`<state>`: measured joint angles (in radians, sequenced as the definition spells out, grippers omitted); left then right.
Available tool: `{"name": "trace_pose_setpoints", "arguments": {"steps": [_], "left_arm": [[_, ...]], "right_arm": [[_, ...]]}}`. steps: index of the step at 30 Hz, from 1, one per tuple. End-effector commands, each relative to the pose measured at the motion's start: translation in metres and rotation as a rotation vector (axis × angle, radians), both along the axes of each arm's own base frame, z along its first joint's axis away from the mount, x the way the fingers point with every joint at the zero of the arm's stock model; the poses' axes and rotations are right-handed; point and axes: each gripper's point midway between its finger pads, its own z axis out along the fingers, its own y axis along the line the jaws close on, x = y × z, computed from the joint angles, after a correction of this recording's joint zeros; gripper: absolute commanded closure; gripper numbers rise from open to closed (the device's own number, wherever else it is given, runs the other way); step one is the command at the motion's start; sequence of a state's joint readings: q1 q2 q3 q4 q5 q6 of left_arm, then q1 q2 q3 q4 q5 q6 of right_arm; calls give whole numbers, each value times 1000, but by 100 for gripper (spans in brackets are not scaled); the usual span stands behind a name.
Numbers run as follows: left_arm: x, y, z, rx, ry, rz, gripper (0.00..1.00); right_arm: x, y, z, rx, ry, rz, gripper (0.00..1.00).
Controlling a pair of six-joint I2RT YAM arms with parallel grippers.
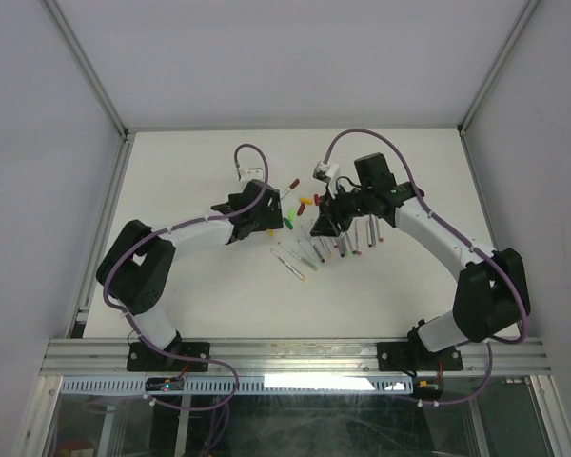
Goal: Open the pen caps
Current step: Place the pen cap at the center of the board, then pick up the pen from the center of the board.
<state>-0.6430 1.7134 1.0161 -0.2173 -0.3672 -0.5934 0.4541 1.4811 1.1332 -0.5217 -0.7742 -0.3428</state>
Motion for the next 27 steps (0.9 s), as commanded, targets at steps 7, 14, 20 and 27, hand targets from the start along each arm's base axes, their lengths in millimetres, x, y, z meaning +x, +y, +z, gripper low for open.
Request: {"name": "trace_pose_setpoints", "arguments": {"steps": [7,14,20,27], "left_arm": [[54,-20,64,12,-200,-298,1],[76,-21,51,-34,-148,-370,1],[91,-15,31,84,-82,-374,3],[108,-13,12,217,-14,-386,9]], "right_arm": [[3,-4,29,76,-71,6,56],[5,-7,30,79,-73,-3,45],[7,-8,29,79,-68,-6,45],[7,-9,27,76,-65,-8,45]]}}
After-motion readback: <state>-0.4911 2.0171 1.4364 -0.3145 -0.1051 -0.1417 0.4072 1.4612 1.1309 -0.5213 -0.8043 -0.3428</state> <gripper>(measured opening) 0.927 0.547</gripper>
